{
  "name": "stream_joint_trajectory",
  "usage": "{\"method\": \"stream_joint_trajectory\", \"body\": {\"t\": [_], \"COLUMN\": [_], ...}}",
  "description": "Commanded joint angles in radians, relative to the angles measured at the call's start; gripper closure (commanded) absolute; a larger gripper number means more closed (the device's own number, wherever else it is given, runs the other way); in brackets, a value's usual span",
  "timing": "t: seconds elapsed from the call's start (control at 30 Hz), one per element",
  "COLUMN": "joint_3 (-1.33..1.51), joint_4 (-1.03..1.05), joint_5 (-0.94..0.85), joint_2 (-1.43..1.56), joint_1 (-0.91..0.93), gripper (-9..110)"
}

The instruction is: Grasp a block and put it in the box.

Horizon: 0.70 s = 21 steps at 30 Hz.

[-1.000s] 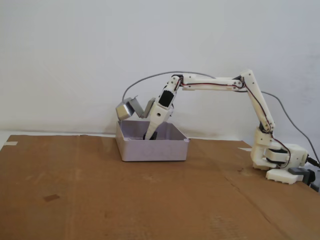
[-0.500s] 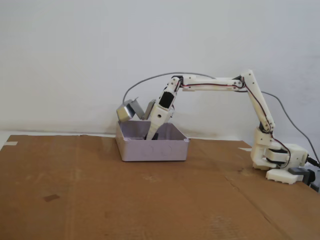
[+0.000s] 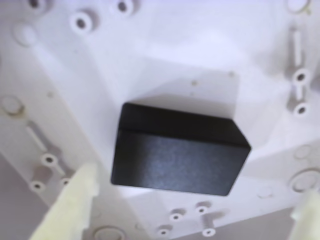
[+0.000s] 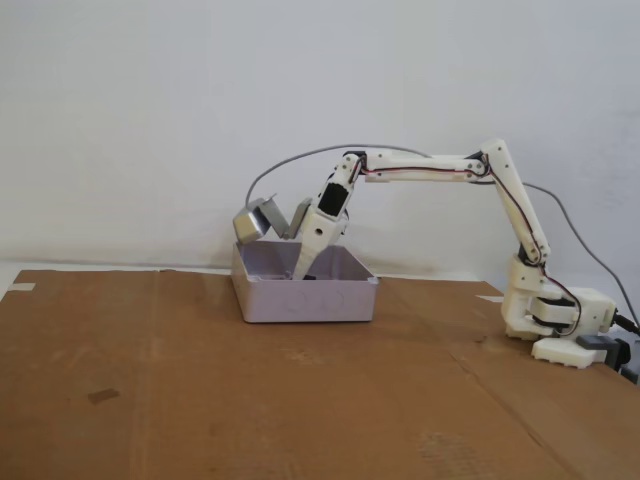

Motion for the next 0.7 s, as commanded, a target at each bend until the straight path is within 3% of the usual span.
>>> {"method": "stream_joint_trajectory", "body": {"t": [0.0, 0.67], "joint_3": [-0.029, -0.12], "joint_4": [-0.011, -0.012], "joint_5": [-0.009, -0.011], "joint_2": [0.192, 0.201], "joint_1": [-0.008, -0.058], "gripper": [54, 54]}}
